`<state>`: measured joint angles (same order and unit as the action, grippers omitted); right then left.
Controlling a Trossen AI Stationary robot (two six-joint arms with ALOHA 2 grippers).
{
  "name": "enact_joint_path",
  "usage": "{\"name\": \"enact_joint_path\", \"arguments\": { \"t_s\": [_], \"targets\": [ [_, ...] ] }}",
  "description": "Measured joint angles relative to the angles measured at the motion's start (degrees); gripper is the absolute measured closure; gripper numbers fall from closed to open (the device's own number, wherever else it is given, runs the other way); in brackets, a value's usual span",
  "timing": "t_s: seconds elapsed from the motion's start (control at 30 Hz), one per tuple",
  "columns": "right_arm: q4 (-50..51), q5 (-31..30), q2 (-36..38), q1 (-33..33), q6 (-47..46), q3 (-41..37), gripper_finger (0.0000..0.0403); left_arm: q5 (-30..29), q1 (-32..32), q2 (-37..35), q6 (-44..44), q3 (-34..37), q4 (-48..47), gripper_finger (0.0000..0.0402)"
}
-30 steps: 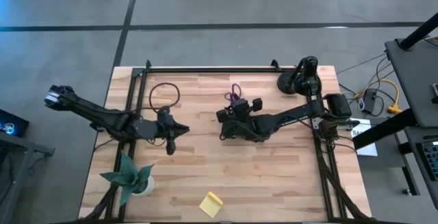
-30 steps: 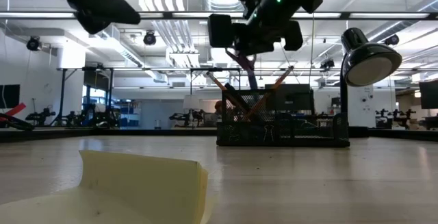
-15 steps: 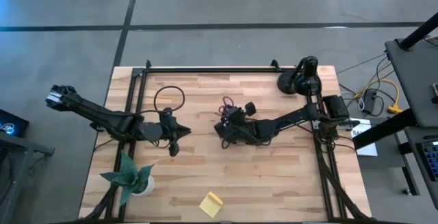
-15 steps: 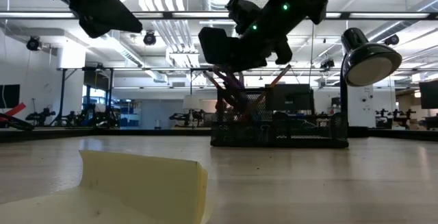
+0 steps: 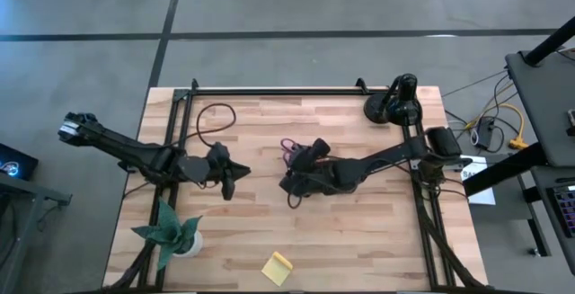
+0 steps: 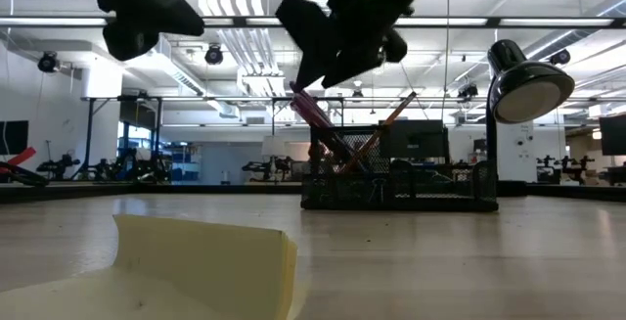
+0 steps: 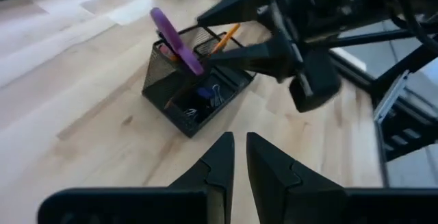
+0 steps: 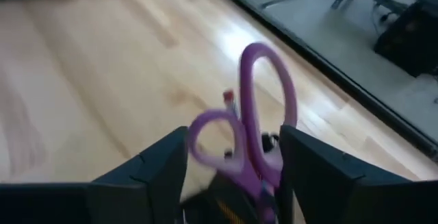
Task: Pick and place office supplies into organizer
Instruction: Put the purple scissors into the black desk organizer, then put the yellow sticky notes into the black desk organizer
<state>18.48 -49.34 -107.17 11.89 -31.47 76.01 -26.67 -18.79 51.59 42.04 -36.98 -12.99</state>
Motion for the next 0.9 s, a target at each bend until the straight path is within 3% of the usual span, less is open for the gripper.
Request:
{"name": "enact_joint_path", "arguments": {
  "t_s": [0.27,0.33,0.43,0.5,0.73,0.9],
  "targets": [
    [21.2,8.9,1.0,3.5,-0.1,8.5,0.0159,8.0,0.0,0.7,6.1,-0.2,0.6,0.0377],
    [22.2,17.0,1.1,4.1,-0.1,9.9,0.0160,10.9,0.0,1.6,6.9,-0.1,0.5,0.0377],
    [21.2,37.7,0.8,4.0,-3.1,10.2,0.0166,17.6,0.0,3.6,7.2,0.1,0.8,0.0377],
    [18.7,45.8,0.4,4.5,-5.6,9.0,0.0171,20.7,0.0,5.6,7.3,0.1,3.3,0.0377],
    [12.4,46.4,0.2,10.1,-10.9,1.7,0.0179,22.1,-1.5,14.5,7.3,-0.6,18.5,0.0377],
    [-5.3,44.3,0.2,15.8,-13.0,-2.8,0.0179,22.2,-6.1,21.4,7.2,-2.1,23.8,0.0377]
  ]
}}
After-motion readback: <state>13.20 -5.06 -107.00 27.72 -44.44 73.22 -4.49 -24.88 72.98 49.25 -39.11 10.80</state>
